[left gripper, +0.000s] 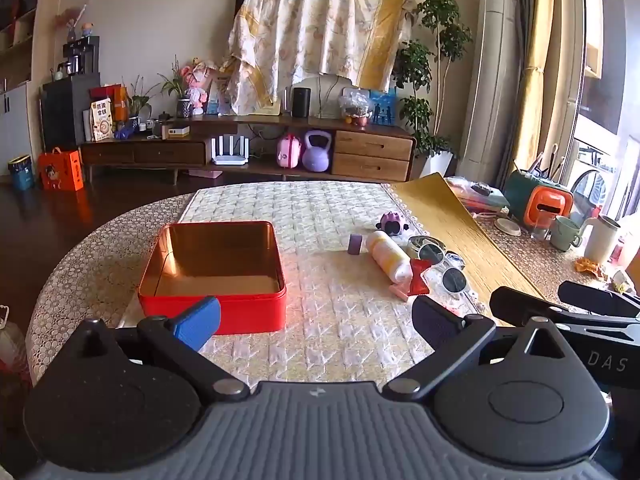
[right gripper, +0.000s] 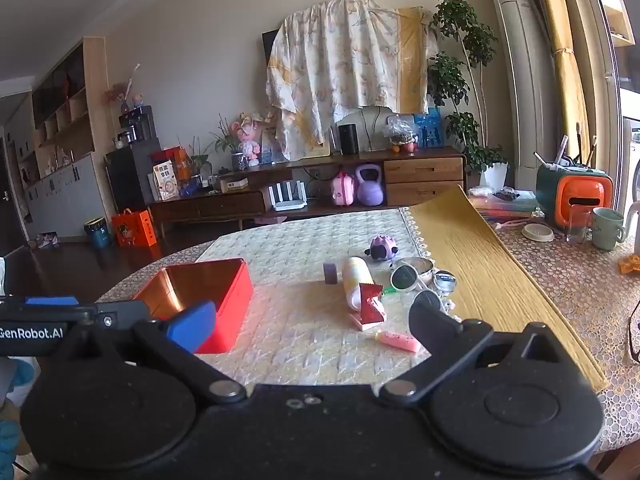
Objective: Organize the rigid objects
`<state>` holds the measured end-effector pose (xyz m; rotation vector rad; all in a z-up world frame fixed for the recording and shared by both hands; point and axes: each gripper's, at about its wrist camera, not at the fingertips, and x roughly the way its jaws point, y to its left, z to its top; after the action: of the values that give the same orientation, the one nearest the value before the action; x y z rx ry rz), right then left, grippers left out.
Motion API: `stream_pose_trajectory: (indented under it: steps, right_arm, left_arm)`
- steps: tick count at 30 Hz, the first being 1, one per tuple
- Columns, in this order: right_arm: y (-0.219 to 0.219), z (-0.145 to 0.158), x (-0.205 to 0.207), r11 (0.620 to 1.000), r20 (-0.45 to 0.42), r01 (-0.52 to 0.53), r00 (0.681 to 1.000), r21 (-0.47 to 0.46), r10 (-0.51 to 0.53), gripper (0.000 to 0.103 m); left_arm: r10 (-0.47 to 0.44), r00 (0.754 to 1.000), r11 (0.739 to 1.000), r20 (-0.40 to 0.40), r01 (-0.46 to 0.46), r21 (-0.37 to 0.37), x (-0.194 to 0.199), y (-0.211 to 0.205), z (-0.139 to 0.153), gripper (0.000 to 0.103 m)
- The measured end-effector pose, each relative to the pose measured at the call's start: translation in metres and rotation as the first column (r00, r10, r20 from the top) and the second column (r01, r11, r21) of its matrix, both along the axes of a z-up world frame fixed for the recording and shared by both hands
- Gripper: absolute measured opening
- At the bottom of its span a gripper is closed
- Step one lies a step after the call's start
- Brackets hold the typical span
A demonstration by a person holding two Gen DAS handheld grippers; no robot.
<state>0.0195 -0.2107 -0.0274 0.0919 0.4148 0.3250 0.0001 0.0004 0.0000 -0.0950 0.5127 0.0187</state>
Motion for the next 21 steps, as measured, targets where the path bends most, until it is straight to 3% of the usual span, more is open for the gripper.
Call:
stream_pose_trajectory:
  steps: [8,21]
  right_arm:
    - [-0.003,-0.001,-0.003,0.999,0.013,-0.033,0.999,0.042,0.033,0.103]
    - [0.002,-0.002,-0.004,0.998,0.009,-0.053,0.999,0.033,0.053,0.103]
  left_arm:
    - [-0.006,1.000,1.000,-0.005,0.007,0.007,0.004,-0.002,-0.005,0.102]
    - [-0.001,1.000,1.000,-0.010,0.001,-0.010,0.000,-0.001,-0.002,0.102]
